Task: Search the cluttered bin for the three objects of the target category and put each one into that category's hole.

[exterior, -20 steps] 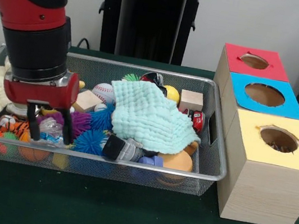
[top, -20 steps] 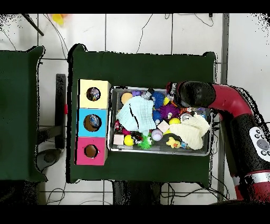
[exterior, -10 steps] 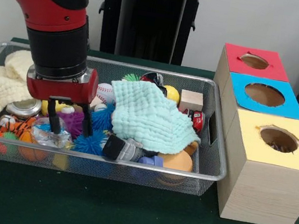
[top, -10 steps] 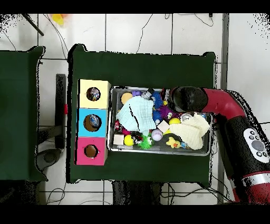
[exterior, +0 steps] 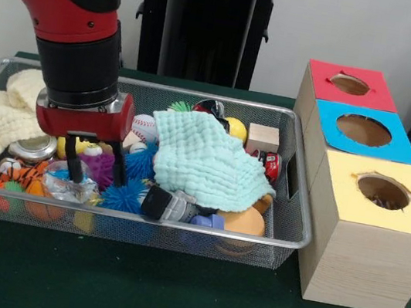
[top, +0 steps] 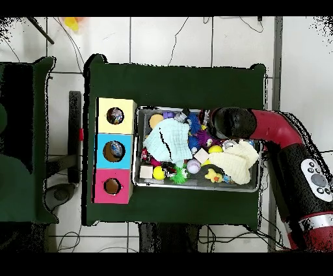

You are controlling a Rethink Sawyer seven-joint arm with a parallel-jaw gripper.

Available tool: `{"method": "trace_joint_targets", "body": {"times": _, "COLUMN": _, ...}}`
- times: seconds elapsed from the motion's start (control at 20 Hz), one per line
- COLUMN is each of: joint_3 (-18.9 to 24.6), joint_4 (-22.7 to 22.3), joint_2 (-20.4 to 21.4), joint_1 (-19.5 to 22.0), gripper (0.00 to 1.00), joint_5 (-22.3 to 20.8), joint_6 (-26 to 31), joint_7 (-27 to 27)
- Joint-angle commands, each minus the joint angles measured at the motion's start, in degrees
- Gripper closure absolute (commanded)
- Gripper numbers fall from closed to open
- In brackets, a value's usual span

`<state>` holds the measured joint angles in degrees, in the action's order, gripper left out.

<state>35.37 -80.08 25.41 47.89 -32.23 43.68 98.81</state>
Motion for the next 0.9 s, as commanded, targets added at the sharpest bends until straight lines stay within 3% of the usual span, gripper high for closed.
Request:
{"method": "trace_joint_targets", "body": {"times": 0.05, "joint_3": -0.3, "joint_4": -0.5, "joint_2": -1.9, "joint_1": 2.6, "gripper": 0.0, "joint_5": -1.0, "joint_6": 0.8, "joint_7": -8.9}}
{"method": "trace_joint_targets", "body": {"times": 0.5, "joint_3": 0.4, "joint_4": 1.6, "joint_2": -1.3, "joint_1": 4.0, "gripper": 0.0, "joint_5": -1.7, "joint_6": 3.0, "joint_7": -12.8}}
{"method": "trace_joint_targets", "body": {"times": 0.9, "joint_3": 1.5, "joint_4": 3.0, "joint_2": -3.6, "joint_1": 5.8, "gripper": 0.0, "joint_5": -2.3, "joint_6": 2.6, "joint_7": -15.0}}
